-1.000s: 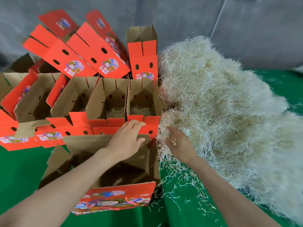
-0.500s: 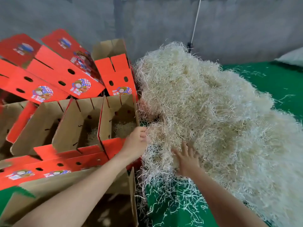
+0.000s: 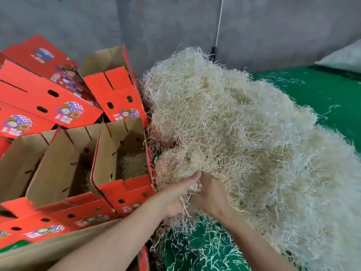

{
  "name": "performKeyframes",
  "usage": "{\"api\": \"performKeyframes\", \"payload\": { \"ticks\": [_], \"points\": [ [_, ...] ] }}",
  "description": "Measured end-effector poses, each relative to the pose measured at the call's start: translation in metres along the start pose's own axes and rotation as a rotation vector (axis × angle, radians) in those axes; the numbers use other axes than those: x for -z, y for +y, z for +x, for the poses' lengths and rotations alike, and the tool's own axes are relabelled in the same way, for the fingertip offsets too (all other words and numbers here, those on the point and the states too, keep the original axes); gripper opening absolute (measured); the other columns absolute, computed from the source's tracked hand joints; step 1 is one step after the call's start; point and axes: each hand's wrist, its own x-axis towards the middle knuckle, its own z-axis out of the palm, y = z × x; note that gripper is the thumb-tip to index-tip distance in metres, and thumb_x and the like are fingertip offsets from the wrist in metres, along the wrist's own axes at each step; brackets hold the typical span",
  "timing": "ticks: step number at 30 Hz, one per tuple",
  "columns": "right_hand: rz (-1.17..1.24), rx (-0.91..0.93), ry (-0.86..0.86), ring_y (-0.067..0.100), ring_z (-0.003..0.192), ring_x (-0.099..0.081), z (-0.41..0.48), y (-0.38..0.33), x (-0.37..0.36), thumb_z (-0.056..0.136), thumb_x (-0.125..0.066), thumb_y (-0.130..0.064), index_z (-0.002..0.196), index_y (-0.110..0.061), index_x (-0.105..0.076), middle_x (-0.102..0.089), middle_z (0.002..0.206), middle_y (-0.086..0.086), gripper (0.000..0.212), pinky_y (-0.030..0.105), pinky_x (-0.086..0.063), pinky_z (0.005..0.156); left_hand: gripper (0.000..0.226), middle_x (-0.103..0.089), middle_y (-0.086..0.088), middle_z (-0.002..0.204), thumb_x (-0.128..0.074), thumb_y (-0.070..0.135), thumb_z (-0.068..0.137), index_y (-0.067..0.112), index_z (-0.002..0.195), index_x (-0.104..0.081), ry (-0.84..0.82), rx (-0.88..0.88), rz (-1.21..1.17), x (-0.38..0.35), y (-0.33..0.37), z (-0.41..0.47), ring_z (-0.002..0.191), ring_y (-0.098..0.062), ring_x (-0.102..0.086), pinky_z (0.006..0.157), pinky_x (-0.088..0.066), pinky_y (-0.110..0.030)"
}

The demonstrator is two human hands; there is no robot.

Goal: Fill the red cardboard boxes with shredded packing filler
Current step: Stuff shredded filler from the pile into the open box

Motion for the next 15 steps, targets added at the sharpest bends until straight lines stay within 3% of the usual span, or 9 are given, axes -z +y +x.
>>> {"api": "performKeyframes", "payload": {
  "ticks": [3, 4, 6, 8, 9, 11, 13, 15],
  "points": [
    [0.058, 0.102, -0.141, 0.002, 0.056, -0.05, -0.01, -0.019, 0.005, 0.079, -0.057, -0.011, 0.112, -0.009, -0.049, -0.052, 0.075, 0.001, 0.034, 0.012, -0.042, 0.046, 0.073, -0.061, -0.012, 0.113, -0.084, 0.049, 0.046, 0.026, 0.109, -0.056, 0.05, -0.007, -0.12, -0.001, 0.007, 0.006, 0.101, -0.033, -0.059, 0.084, -0.049, -0.042],
    [0.103, 0.14, -0.212, 0.0, 0.052, -0.048, -0.013, -0.022, 0.008, 0.082, -0.057, -0.017, 0.113, -0.011, -0.047, -0.052, 0.074, 0.001, 0.033, 0.011, -0.041, 0.046, 0.084, -0.063, -0.015, 0.112, -0.087, 0.046, 0.043, 0.007, 0.112, -0.059, 0.061, -0.021, -0.089, 0.004, 0.008, 0.005, 0.098, -0.033, -0.06, 0.086, -0.049, -0.042],
    [0.199, 0.155, -0.37, -0.007, 0.069, -0.052, -0.01, -0.017, 0.02, 0.085, -0.058, -0.026, 0.125, -0.016, -0.043, -0.06, 0.098, 0.0, 0.044, 0.008, -0.044, 0.062, 0.094, -0.051, -0.018, 0.132, -0.086, 0.037, 0.049, 0.012, 0.131, -0.048, 0.162, -0.038, -0.009, 0.016, 0.011, 0.003, 0.116, -0.037, -0.052, 0.099, -0.043, -0.047],
    [0.268, 0.067, -0.43, -0.002, 0.102, -0.051, 0.005, -0.009, 0.038, 0.084, -0.06, -0.017, 0.127, -0.024, -0.043, -0.048, 0.126, -0.01, 0.047, 0.018, -0.045, 0.087, 0.089, -0.036, -0.017, 0.145, -0.077, 0.028, 0.07, 0.014, 0.143, -0.029, 0.325, -0.098, 0.112, 0.027, 0.009, 0.006, 0.129, -0.036, -0.039, 0.107, -0.034, -0.05],
    [0.288, 0.021, -0.352, 0.004, 0.104, -0.054, 0.015, -0.005, 0.046, 0.083, -0.06, -0.006, 0.122, -0.025, -0.044, -0.047, 0.129, -0.007, 0.046, 0.023, -0.05, 0.087, 0.086, -0.03, -0.016, 0.148, -0.071, 0.024, 0.078, 0.013, 0.146, -0.02, 0.384, -0.125, 0.163, 0.031, 0.007, 0.007, 0.133, -0.034, -0.034, 0.109, -0.03, -0.048],
    [0.092, -0.017, -0.114, 0.014, 0.106, -0.057, 0.038, 0.003, 0.055, 0.08, -0.058, 0.005, 0.124, -0.024, -0.042, -0.047, 0.132, 0.002, 0.055, 0.031, -0.053, 0.088, 0.087, -0.022, -0.014, 0.152, -0.066, 0.021, 0.084, 0.012, 0.148, -0.009, 0.416, -0.155, 0.231, 0.032, 0.005, 0.005, 0.136, -0.03, -0.029, 0.107, -0.031, -0.046],
    [-0.23, 0.013, -0.136, 0.025, 0.133, -0.031, 0.054, 0.006, 0.05, 0.081, -0.059, -0.006, 0.14, -0.034, -0.028, -0.025, 0.148, 0.001, 0.072, 0.046, -0.033, 0.108, 0.088, -0.019, -0.012, 0.153, -0.064, 0.02, 0.085, 0.013, 0.149, -0.004, 0.393, -0.17, 0.237, 0.032, 0.001, -0.002, 0.136, -0.029, -0.028, 0.1, -0.038, -0.042],
    [-0.46, 0.084, -0.284, 0.03, 0.141, 0.007, 0.06, 0.007, 0.035, 0.081, -0.053, -0.009, 0.142, -0.044, -0.018, 0.003, 0.154, -0.005, 0.079, 0.057, -0.004, 0.111, 0.091, -0.014, -0.01, 0.155, -0.065, 0.018, 0.084, 0.013, 0.149, -0.001, 0.324, -0.184, 0.218, 0.033, -0.004, -0.009, 0.139, -0.028, -0.024, 0.11, -0.025, -0.044]
  ]
}}
